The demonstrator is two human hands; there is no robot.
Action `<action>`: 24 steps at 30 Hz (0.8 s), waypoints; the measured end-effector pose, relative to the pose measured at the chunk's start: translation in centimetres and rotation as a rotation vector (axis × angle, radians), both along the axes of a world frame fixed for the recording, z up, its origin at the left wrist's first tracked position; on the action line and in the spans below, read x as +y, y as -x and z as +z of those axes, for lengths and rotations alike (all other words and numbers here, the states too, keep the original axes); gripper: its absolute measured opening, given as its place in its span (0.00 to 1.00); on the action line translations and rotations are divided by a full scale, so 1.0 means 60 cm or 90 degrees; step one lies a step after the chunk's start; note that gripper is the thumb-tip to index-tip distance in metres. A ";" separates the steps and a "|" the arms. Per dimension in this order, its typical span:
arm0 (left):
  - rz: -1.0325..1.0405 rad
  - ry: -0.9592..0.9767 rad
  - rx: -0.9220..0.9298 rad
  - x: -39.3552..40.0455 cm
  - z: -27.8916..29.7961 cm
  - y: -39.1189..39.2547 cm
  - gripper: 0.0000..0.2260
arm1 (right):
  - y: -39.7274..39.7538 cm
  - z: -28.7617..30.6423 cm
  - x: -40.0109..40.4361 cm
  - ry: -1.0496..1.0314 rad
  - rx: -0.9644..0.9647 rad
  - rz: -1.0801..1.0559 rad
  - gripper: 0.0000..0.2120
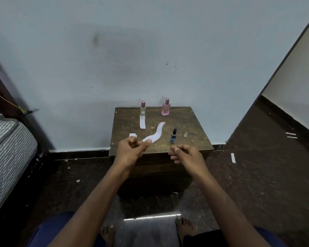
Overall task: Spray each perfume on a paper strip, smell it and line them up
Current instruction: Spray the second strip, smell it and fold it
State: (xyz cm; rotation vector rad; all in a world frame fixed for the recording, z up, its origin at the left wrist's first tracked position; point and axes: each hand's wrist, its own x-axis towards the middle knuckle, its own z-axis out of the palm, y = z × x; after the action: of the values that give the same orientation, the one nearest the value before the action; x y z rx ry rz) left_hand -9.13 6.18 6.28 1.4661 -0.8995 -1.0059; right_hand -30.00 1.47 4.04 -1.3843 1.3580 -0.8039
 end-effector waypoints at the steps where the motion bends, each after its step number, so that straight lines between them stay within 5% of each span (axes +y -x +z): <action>1: -0.034 0.060 0.046 0.011 0.018 0.001 0.16 | 0.001 0.001 0.006 -0.021 -0.043 -0.008 0.11; 5: -0.199 0.222 0.202 0.058 0.081 0.021 0.15 | 0.003 0.016 0.032 -0.093 -0.250 -0.032 0.15; 12: -0.127 0.037 0.051 0.063 -0.020 -0.001 0.15 | -0.018 0.031 0.033 -0.257 -0.412 -0.009 0.32; 24: -0.117 0.004 -0.050 0.033 -0.022 -0.027 0.12 | -0.003 0.029 -0.004 -0.161 -0.330 0.014 0.11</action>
State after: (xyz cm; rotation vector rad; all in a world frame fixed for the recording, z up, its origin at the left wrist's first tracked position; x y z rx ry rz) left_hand -7.53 8.14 4.94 1.4452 -1.1084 -1.0849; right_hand -29.85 1.22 5.78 -0.9087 0.9945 -0.8686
